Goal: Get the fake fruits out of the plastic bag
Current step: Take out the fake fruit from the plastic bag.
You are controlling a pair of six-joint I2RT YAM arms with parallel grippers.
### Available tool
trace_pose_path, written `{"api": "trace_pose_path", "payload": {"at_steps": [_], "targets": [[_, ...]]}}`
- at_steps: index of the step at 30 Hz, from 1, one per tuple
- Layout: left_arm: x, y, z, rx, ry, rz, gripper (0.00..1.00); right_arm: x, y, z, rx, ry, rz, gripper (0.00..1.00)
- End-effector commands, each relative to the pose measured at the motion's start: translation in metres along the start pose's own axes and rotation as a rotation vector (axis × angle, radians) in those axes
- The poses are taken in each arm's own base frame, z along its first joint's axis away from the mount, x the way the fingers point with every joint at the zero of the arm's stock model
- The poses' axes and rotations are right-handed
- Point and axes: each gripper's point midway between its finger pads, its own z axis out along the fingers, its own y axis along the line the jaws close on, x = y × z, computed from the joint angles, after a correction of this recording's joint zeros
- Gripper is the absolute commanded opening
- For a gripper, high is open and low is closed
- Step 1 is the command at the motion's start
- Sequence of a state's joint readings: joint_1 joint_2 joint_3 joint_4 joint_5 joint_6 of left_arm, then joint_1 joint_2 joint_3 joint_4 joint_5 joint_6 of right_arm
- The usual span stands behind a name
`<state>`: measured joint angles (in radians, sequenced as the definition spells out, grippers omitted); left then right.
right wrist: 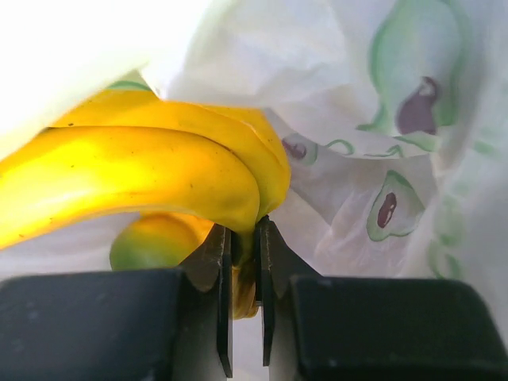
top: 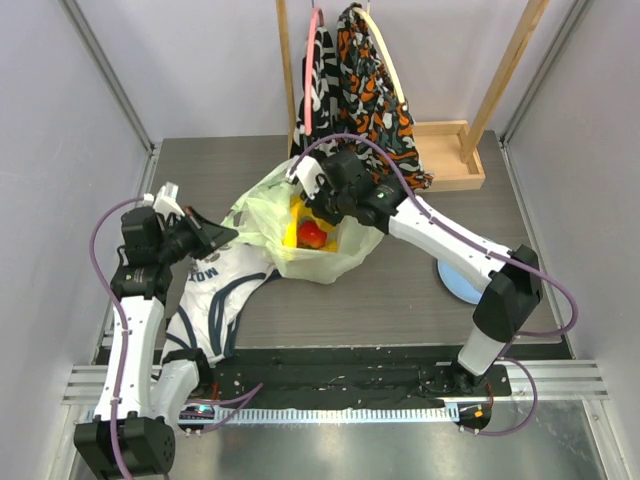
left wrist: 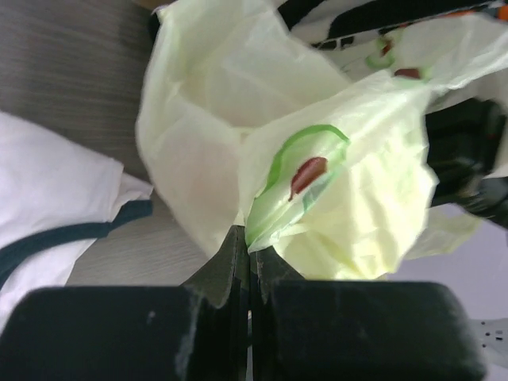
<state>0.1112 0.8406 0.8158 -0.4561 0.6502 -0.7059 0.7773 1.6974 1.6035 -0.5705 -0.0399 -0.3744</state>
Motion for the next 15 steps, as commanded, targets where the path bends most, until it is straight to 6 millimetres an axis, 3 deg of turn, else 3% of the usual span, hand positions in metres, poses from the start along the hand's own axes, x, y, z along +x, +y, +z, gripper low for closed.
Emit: {"api": "trace_pose_path", "payload": {"at_steps": [1,3,5,8,9,12,15], "targets": [[-0.034,-0.049,-0.004,0.169,-0.074,0.066,0.00,0.015,0.016,0.013,0.058,0.045,-0.001,0.01],[-0.052,-0.063,-0.010,0.174,-0.128,0.098,0.00,0.022,0.008,0.012,0.189,0.083,-0.019,0.01],[-0.071,-0.071,-0.018,0.144,-0.192,0.112,0.00,0.025,-0.015,0.004,0.335,0.096,-0.024,0.01],[-0.084,-0.073,-0.021,0.120,-0.221,0.035,0.00,0.021,-0.040,-0.006,0.480,0.096,-0.076,0.01],[-0.087,-0.076,-0.022,0.133,-0.224,0.014,0.00,0.008,-0.046,-0.014,0.500,0.053,-0.107,0.01],[-0.091,-0.085,-0.020,0.172,-0.211,-0.043,0.00,-0.018,-0.040,-0.028,0.450,-0.056,-0.131,0.01],[-0.099,-0.085,-0.015,0.176,-0.212,-0.047,0.00,-0.042,-0.021,-0.039,0.405,-0.165,-0.187,0.01]]}}
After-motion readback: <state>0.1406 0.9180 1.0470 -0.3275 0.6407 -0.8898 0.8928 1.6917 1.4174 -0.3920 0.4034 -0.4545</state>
